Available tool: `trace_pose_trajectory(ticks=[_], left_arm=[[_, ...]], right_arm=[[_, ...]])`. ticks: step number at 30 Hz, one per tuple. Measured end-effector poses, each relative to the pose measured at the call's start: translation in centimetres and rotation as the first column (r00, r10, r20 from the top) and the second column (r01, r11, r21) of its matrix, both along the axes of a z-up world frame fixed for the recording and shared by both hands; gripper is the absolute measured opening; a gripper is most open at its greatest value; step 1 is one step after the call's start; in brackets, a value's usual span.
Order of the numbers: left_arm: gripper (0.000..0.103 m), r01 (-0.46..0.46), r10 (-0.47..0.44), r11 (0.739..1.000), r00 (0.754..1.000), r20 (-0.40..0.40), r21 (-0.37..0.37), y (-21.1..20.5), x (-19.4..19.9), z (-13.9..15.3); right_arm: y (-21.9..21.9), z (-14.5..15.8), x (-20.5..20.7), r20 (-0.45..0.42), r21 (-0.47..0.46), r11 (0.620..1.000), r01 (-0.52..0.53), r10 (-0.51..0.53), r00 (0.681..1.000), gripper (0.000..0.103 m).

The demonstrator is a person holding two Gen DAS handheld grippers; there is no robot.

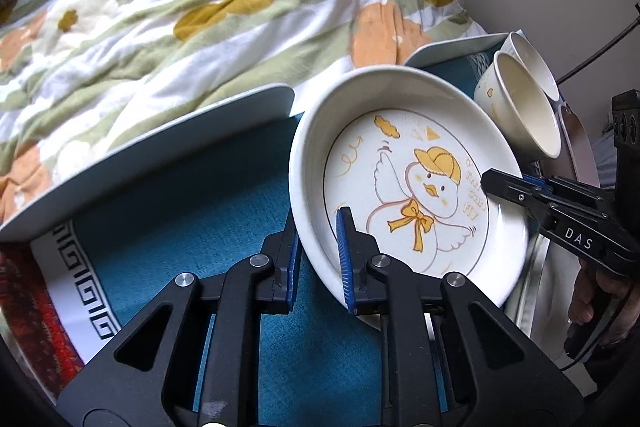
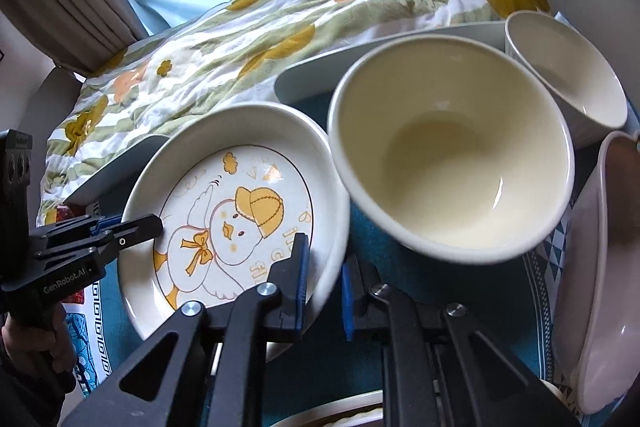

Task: Organize plates and bowls
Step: 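Lift the small duck plate and carry it over the white plate stack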

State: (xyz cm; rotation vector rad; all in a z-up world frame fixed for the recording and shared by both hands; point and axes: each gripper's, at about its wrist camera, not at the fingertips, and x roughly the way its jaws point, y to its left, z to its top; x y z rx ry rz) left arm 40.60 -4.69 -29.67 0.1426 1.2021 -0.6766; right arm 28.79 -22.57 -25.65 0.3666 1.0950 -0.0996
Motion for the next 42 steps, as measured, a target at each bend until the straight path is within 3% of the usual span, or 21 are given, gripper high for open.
trace_pose_trajectory(ticks=[6, 14, 20, 25, 30, 35, 42], left_arm=[[0.015, -0.016, 0.016, 1.0, 0.998, 0.057, 0.003, 0.2, -1.5, 2.2], [0.015, -0.075, 0.076, 0.997, 0.988, 0.132, -0.013, 0.4, -5.2, 7.4], [0.015, -0.16, 0.164, 0.986, 0.968, 0.188, -0.035, -0.1, -10.7, 11.9], [0.015, -0.247, 0.253, 0.968, 0.946, 0.204, -0.052, -1.6, -16.6, 14.0], [0.015, -0.335, 0.341, 0.94, 0.922, 0.184, -0.067, -3.6, -22.6, 13.8], [0.015, -0.395, 0.4, 0.917, 0.908, 0.122, -0.065, -5.0, -27.2, 11.8], [0.015, -0.403, 0.404, 0.915, 0.913, 0.06, -0.024, -6.4, -30.1, 8.3]], right_arm=[[0.2, 1.1, -0.6, 0.038, -0.016, 1.0, -0.021, 0.021, 0.999, 0.014], [-0.3, 5.4, -3.1, 0.11, -0.019, 0.997, -0.069, 0.071, 0.991, 0.014], [-1.4, 9.3, -6.6, 0.173, -0.028, 0.989, -0.145, 0.148, 0.974, 0.014], [-3.4, 11.5, -10.4, 0.195, -0.033, 0.972, -0.233, 0.235, 0.952, 0.014], [-5.3, 11.9, -14.1, 0.19, -0.04, 0.949, -0.314, 0.316, 0.93, 0.014], [-6.7, 10.6, -16.9, 0.145, -0.032, 0.932, -0.362, 0.363, 0.921, 0.014], [-7.9, 7.3, -19.3, 0.073, 0.0, 0.927, -0.375, 0.374, 0.925, 0.014]])
